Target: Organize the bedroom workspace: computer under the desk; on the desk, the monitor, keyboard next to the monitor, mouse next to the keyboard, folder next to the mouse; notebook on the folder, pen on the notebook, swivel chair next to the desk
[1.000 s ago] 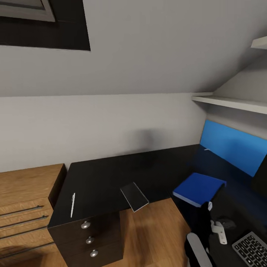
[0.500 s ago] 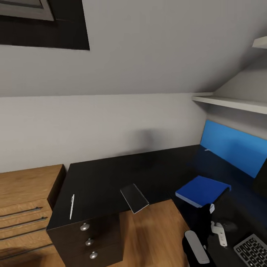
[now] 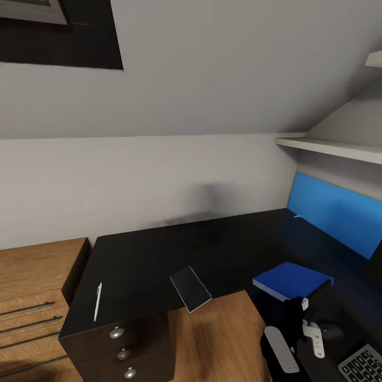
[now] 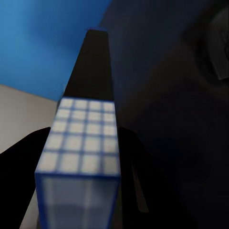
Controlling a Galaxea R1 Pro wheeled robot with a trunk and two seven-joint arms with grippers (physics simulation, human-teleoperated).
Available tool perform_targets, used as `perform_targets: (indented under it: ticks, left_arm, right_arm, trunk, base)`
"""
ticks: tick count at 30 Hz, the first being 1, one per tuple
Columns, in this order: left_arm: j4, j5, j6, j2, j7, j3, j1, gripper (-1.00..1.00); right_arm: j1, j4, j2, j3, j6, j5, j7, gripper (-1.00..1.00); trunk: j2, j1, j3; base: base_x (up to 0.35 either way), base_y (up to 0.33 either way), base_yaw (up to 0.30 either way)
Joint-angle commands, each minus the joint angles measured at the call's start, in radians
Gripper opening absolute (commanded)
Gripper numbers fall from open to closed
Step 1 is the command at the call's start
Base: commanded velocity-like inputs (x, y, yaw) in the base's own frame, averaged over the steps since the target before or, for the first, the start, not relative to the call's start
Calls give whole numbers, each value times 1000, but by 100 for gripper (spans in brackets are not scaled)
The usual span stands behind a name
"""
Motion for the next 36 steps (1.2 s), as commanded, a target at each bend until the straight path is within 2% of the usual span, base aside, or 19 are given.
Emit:
perform_targets:
  ticks: [1, 20, 21, 36]
  left_arm:
    - [-1, 5, 1, -1, 1, 2, -1, 100]
    - [-2, 6, -2, -1, 1, 2, 0, 100]
    - [-2, 6, -2, -1, 1, 2, 0, 100]
    - [-2, 6, -2, -1, 1, 2, 1, 100]
  right_arm:
    - [-1, -1, 1, -1, 0, 5, -10, -100]
    - [-2, -1, -5, -3, 1, 5, -30, -100]
    - [-2, -1, -5, -3, 1, 5, -35, 100]
    - [-2, -2, -6, -3, 1, 5, -48, 100]
  trunk:
    - [-1, 0, -1]
    - [-1, 0, -1]
    - [-1, 0, -1]
    - [-1, 0, -1]
  base:
    - [0, 0, 0]
    - [0, 0, 0]
    - [0, 0, 0]
    - [0, 0, 0]
